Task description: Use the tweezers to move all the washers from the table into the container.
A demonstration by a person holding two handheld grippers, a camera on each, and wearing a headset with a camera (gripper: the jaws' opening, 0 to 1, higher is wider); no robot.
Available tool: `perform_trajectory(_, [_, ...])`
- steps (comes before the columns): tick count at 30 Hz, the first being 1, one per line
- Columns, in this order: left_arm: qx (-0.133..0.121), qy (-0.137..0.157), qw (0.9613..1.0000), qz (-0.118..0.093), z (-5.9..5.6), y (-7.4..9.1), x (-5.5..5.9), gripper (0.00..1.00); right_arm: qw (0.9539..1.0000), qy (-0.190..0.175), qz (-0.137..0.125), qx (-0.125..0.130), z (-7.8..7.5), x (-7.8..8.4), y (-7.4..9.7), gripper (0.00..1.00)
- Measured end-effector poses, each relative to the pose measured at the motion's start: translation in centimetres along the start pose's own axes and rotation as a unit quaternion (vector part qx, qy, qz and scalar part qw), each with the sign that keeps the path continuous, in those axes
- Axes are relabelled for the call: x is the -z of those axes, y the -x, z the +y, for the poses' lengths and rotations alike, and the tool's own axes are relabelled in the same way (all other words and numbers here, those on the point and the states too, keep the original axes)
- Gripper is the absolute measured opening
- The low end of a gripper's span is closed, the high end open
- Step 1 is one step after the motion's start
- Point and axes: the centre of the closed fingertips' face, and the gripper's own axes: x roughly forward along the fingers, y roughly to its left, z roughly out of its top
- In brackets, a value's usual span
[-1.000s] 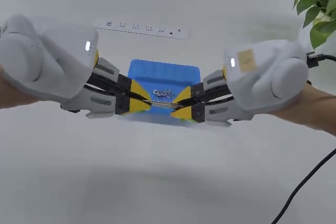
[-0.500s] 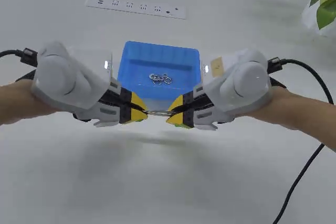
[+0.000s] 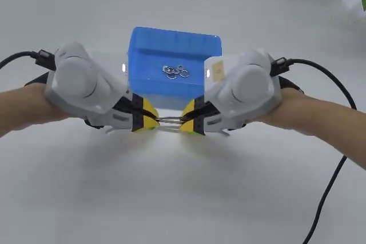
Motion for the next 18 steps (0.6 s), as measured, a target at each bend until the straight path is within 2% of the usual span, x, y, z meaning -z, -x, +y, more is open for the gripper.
perform_trajectory(4, [-0.004, 0.014, 0.9999, -0.003, 0.17, -0.23, -0.12, 0.08, 1.0000, -0.002, 0.004, 0.003, 0.05, 0.02, 0.03, 0.10])
perform_trajectory(8, [-0.003, 0.015, 0.9999, -0.003, 0.13, -0.33, -0.24, 0.09, 0.9999, -0.009, 0.006, 0.003, 0.01, 0.07, 0.10, 0.11])
perform_trajectory(13, [-0.003, 0.014, 0.9999, 0.003, 0.06, -0.45, -0.39, 0.09, 0.9998, -0.014, 0.012, 0.006, -0.05, 0.08, 0.20, 0.11])
perform_trajectory(18, [-0.008, 0.028, 0.9996, 0.007, 0.10, -0.47, -0.42, 0.09, 0.9994, -0.029, 0.018, 0.012, -0.14, 0.08, 0.19, 0.13])
